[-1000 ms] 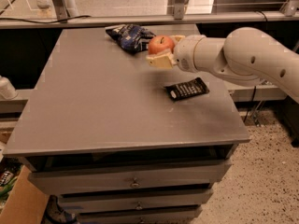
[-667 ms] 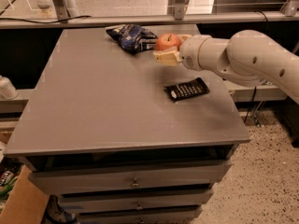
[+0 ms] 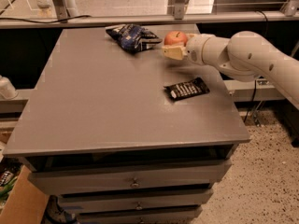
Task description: Move apple near blue chip bag
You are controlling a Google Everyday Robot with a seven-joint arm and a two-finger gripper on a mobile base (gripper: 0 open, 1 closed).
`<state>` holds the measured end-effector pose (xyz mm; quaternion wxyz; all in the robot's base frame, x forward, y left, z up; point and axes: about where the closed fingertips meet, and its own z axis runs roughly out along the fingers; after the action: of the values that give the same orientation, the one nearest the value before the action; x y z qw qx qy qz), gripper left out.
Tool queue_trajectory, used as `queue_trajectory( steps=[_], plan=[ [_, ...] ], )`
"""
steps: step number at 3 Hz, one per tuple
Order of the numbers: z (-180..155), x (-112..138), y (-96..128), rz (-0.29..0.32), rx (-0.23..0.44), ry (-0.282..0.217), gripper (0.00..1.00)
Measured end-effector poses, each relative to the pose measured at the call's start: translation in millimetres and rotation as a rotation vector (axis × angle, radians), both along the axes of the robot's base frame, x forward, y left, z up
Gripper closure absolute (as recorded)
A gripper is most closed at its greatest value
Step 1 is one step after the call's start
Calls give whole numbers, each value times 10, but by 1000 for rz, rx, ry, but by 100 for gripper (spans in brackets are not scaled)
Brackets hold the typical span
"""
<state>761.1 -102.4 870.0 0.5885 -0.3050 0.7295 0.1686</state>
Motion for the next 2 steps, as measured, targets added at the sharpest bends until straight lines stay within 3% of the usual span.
queue_trajectory(
  steps=[2],
  plan=[
    [-269, 394, -3, 18, -11, 54, 100]
  ],
)
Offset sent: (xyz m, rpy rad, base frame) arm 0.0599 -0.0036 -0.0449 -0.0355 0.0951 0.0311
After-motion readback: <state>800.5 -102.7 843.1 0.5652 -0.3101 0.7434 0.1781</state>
